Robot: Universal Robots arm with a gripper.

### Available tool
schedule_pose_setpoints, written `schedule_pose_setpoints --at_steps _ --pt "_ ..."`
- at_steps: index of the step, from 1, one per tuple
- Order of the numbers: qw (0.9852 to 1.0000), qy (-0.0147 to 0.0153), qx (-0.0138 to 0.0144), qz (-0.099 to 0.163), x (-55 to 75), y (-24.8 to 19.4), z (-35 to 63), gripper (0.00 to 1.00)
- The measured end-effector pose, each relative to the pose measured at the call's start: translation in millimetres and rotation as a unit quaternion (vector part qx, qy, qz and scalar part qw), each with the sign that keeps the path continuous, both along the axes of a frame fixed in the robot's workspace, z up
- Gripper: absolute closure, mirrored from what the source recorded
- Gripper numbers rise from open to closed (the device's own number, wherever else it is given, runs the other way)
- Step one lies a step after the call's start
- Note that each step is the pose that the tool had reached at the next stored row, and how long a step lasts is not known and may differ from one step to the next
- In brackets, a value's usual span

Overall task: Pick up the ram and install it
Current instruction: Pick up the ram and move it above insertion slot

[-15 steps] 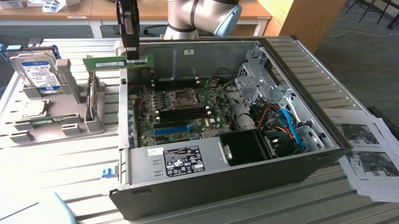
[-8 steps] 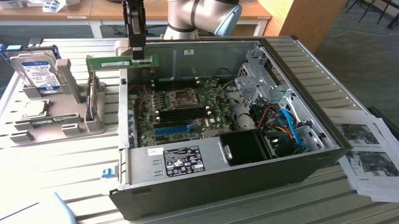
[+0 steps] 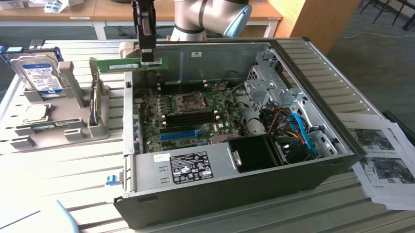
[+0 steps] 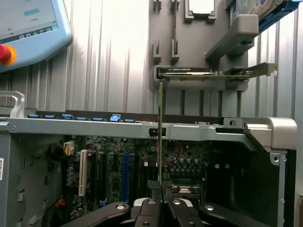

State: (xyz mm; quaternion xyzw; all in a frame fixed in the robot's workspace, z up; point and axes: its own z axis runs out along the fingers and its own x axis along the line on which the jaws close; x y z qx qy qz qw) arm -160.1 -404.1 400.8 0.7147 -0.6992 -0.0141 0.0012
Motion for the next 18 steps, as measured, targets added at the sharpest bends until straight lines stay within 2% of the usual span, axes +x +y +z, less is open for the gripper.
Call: schedule_pose_setpoints --at_steps 3,18 --pt "1.0000 0.0000 0.0000 0.000 16.1 0.0 0.0 0.89" --pt "1.0000 0.0000 0.0000 0.000 36.0 0.0 0.0 0.89"
